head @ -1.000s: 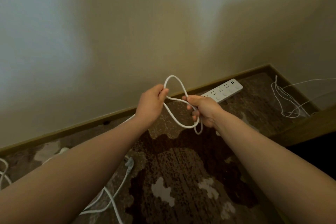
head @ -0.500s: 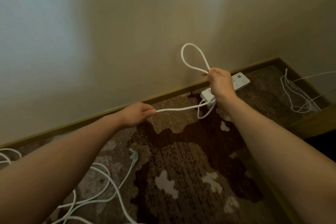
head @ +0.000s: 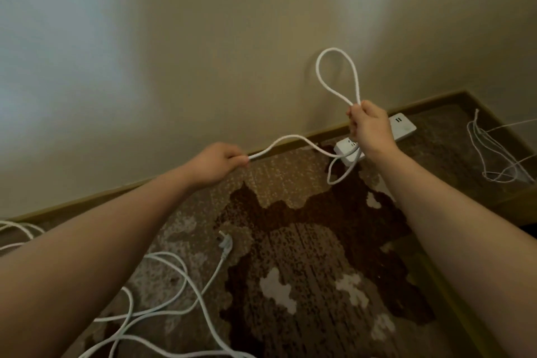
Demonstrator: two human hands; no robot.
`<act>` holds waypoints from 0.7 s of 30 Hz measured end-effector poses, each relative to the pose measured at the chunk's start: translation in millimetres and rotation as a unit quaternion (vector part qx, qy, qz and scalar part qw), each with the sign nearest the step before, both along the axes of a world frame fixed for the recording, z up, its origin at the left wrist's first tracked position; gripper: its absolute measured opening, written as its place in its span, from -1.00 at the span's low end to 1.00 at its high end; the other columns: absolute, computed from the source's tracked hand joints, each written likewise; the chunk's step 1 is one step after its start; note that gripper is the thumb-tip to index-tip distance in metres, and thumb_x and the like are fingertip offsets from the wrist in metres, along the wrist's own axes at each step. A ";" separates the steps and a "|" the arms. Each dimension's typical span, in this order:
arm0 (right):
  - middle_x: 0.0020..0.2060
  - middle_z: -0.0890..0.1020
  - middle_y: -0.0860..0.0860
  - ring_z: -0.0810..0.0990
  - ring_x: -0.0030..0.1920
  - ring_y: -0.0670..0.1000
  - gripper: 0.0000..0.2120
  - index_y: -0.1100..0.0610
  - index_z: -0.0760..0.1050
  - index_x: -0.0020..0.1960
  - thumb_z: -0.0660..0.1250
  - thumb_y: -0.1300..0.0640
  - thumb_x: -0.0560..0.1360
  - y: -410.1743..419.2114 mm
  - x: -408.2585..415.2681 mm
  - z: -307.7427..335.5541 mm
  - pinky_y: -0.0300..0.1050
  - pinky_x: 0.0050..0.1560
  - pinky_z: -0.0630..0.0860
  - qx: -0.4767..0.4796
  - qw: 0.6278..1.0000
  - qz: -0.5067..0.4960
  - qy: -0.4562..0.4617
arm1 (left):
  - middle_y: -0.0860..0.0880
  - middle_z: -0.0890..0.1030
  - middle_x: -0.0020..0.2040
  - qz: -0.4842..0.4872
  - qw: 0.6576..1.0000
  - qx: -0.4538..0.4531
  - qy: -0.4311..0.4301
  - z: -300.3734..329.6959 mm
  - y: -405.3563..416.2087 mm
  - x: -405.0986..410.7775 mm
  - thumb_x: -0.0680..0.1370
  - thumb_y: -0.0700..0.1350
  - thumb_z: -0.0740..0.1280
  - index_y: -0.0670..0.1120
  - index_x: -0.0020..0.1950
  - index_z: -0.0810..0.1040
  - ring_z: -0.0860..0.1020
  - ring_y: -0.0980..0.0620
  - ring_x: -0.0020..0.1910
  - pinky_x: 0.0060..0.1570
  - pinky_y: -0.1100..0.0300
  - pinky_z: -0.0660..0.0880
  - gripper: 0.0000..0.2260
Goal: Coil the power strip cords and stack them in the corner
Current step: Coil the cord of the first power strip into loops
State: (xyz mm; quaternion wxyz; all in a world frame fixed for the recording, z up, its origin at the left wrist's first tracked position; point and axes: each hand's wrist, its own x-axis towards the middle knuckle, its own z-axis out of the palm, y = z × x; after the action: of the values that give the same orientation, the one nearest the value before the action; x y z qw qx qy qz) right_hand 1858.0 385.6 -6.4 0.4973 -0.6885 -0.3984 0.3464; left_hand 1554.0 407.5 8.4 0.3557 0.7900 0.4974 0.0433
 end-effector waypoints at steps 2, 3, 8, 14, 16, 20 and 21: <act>-0.40 0.40 0.00 0.36 -0.51 -0.12 -0.74 0.10 0.41 -0.16 0.09 0.16 0.68 0.0 -12.5 3.9 -0.23 -0.49 0.32 0.019 0.999 0.040 -0.010 | -0.05 0.63 -0.16 -0.046 0.998 0.013 -0.031 7.8 -3.8 31.6 0.56 -0.04 0.29 -0.03 -0.06 0.66 0.53 0.06 -0.16 -0.19 0.24 0.37 -0.84; -0.40 0.39 0.00 0.34 -0.52 -0.14 -0.76 0.12 0.42 -0.12 0.09 0.15 0.69 -0.3 -15.7 5.4 -0.26 -0.50 0.30 0.029 0.998 0.056 -0.022 | 0.00 0.64 -0.14 -0.076 0.997 0.017 -0.029 8.7 -5.9 43.8 0.56 -0.02 0.29 0.00 -0.06 0.66 0.54 0.09 -0.15 -0.18 0.26 0.38 -0.84; -0.35 0.40 -0.05 0.34 -0.36 -0.10 -0.79 0.14 0.49 0.01 0.12 0.09 0.68 -6.2 10.0 7.3 -0.20 -0.37 0.29 0.026 0.987 0.050 -0.150 | 0.00 0.63 -0.04 -0.139 0.985 -0.033 0.101 -20.2 -5.3 21.8 0.58 0.00 0.26 -0.02 0.01 0.64 0.55 0.03 -0.09 -0.11 0.19 0.40 -0.81; -0.34 0.42 -0.02 0.33 -0.39 -0.12 -0.78 0.13 0.47 -0.02 0.13 0.06 0.68 -8.4 22.6 -7.8 -0.19 -0.39 0.27 0.028 0.975 0.049 -0.216 | -0.14 0.61 0.12 -0.012 0.992 0.036 0.121 -44.7 0.4 -49.6 0.63 -0.05 0.15 -0.08 0.20 0.53 0.55 -0.13 0.08 0.00 0.13 0.40 -0.75; -0.34 0.43 -0.01 0.35 -0.37 -0.09 -0.78 0.12 0.47 -0.02 0.12 0.05 0.68 -7.1 24.5 -9.7 -0.13 -0.36 0.29 0.025 0.972 0.046 -0.228 | -0.15 0.61 -0.09 0.041 0.995 0.062 0.067 -41.3 6.3 -54.8 0.61 -0.09 0.19 -0.11 0.05 0.55 0.56 -0.14 -0.07 -0.08 0.09 0.42 -0.83; -0.31 0.46 0.04 0.39 -0.32 -0.02 -0.79 0.10 0.46 0.00 0.12 0.02 0.67 -9.4 38.7 -12.3 -0.05 -0.29 0.32 0.022 0.975 0.002 -0.220 | -0.01 0.53 -0.36 0.068 0.997 0.016 0.024 -29.7 15.0 -61.0 0.57 -0.14 0.29 -0.10 -0.11 0.61 0.47 0.03 -0.35 -0.19 0.14 0.38 -0.87; -0.30 0.47 0.06 0.40 -0.32 -0.01 -0.79 0.09 0.46 0.00 0.12 0.02 0.67 -11.0 38.0 -13.4 -0.03 -0.29 0.34 0.020 0.976 0.006 -0.219 | -0.04 0.57 -0.31 0.054 0.998 -0.002 0.038 -29.0 13.3 -60.0 0.56 -0.15 0.30 -0.14 -0.06 0.64 0.49 0.04 -0.29 -0.16 0.15 0.38 -0.86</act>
State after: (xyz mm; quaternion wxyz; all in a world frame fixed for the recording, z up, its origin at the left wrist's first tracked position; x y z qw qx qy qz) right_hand 1896.0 374.5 -19.8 0.4094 -0.7350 -0.5088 0.1824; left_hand 1493.9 420.9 -20.6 0.3350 0.7623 0.5529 0.0318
